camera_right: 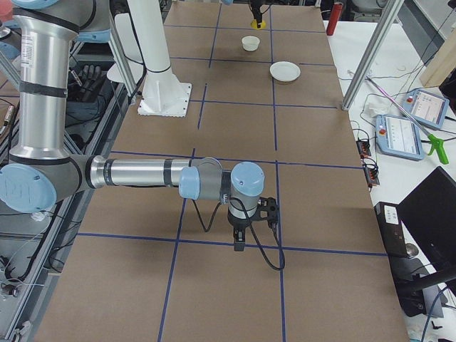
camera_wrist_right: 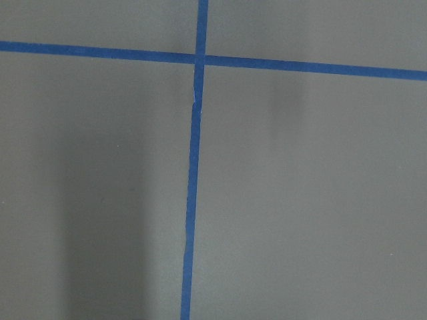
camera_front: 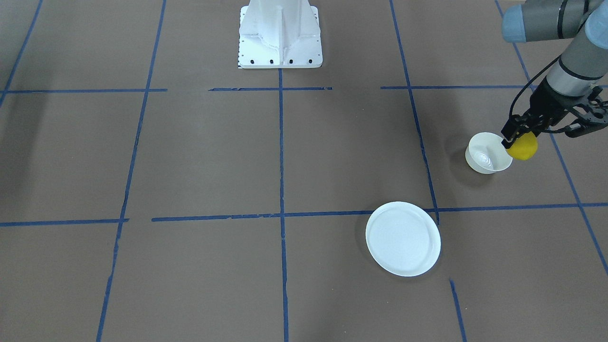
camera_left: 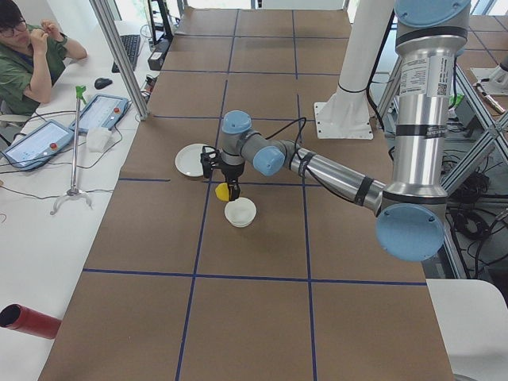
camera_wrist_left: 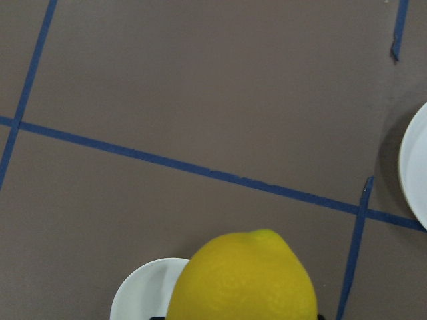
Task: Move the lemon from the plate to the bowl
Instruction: 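Carry the lemon with the left gripper over the small white bowl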
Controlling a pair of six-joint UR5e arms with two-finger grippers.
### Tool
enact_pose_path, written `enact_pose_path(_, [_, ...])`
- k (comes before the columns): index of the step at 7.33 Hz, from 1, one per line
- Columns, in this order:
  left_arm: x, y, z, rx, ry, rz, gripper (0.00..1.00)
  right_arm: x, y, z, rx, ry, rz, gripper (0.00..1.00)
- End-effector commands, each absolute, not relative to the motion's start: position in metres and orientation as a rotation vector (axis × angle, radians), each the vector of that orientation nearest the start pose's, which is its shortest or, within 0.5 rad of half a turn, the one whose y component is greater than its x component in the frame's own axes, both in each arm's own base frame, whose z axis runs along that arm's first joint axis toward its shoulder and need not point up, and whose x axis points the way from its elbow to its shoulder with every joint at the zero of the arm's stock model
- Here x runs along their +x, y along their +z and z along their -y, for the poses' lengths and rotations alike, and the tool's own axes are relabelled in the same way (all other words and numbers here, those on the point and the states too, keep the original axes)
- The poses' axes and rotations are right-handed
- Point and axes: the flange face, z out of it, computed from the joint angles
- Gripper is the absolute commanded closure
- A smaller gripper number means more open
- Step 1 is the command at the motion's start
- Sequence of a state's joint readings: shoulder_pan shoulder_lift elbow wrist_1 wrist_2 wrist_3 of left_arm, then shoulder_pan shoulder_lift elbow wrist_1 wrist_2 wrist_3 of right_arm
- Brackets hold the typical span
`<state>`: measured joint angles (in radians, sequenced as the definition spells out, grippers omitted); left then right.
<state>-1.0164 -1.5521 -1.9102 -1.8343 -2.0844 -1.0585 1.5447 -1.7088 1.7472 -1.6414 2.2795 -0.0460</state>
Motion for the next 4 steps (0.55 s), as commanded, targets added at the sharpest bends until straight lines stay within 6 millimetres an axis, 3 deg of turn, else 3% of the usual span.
enact_pose_path(1, [0.229, 0.513, 0.45, 0.007, -0.331, -0.776, 0.92, 0.057, 0.647, 0.432, -0.024, -0.058, 0.709, 0.0])
enact_pose_path(3, [0.239, 0.55, 0.452, -0.007, -0.323, -0.767, 0.92, 0.057, 0.647, 0.432, -0.024, -0.058, 0.709, 0.0])
enact_pose_path(4, [0.241, 0.556, 0.454, -0.011, -0.319, -0.762, 0.92, 0.057, 0.647, 0.432, -0.024, -0.058, 0.709, 0.0])
